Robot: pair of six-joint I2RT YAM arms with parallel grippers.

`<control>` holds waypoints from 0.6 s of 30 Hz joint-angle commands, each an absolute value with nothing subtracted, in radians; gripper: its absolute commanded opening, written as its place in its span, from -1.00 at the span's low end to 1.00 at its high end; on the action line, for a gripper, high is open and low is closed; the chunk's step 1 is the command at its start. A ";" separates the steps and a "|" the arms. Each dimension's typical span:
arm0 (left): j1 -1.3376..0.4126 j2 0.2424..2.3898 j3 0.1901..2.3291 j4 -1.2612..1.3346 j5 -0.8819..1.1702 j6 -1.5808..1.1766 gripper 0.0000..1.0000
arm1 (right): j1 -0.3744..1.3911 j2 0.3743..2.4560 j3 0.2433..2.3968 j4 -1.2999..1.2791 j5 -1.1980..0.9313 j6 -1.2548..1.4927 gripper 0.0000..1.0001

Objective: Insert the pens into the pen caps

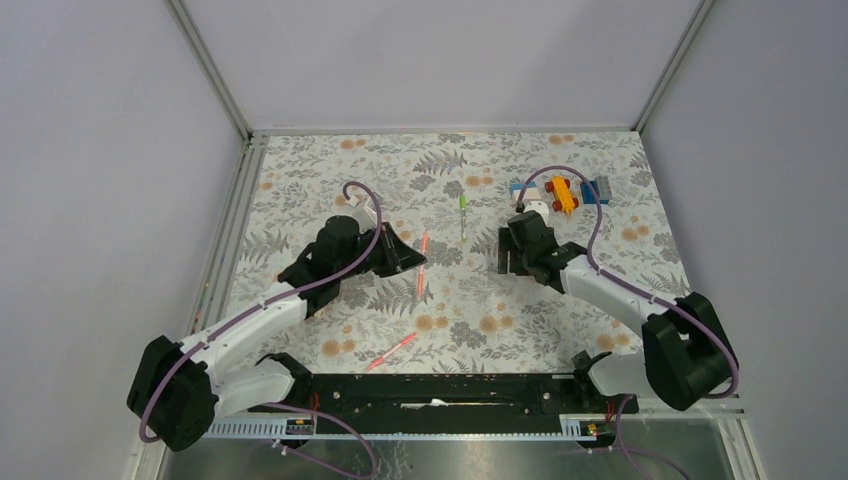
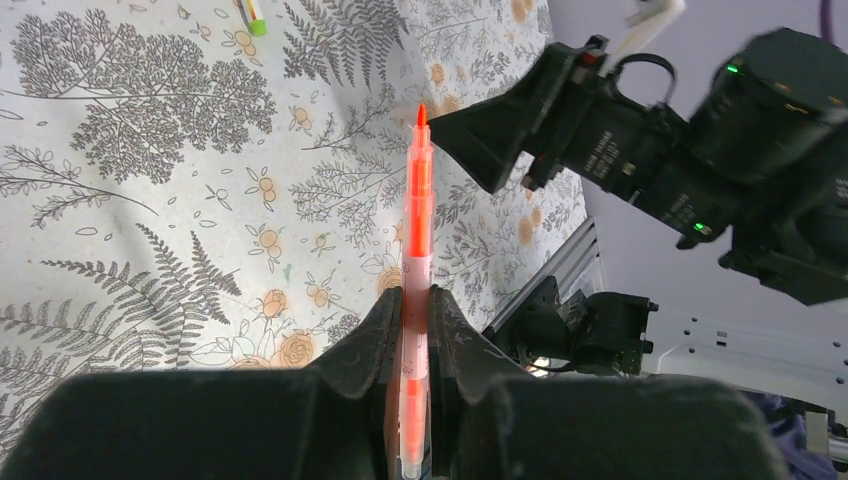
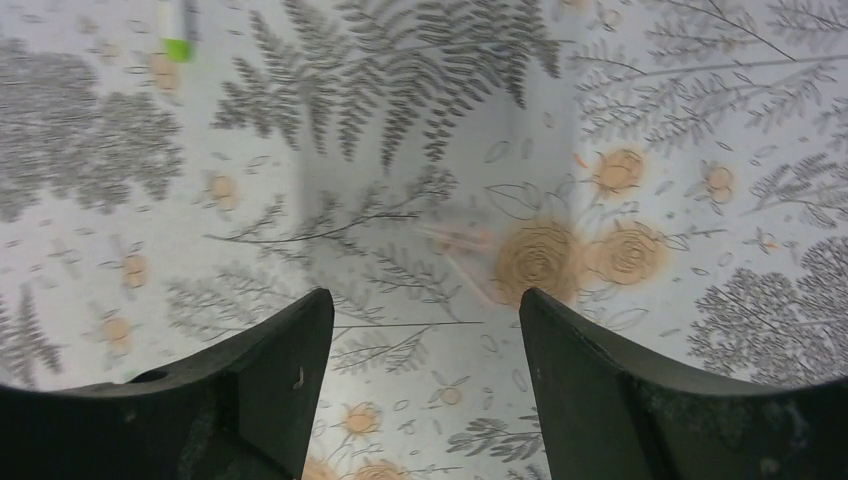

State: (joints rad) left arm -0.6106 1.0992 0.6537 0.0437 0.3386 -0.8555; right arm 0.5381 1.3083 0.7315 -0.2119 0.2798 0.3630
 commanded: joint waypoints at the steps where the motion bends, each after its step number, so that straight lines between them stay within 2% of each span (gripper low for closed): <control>1: -0.615 1.039 0.651 0.012 0.305 -0.813 -1.00 | 0.503 1.379 0.799 -0.262 0.359 0.375 0.49; 11: -0.615 0.991 0.638 -0.046 0.289 -0.781 -1.00 | 0.494 1.569 0.887 -0.269 0.387 0.447 0.39; 18: -0.614 0.976 0.632 -0.066 0.281 -0.764 -1.00 | 0.494 1.625 0.909 -0.271 0.396 0.478 0.33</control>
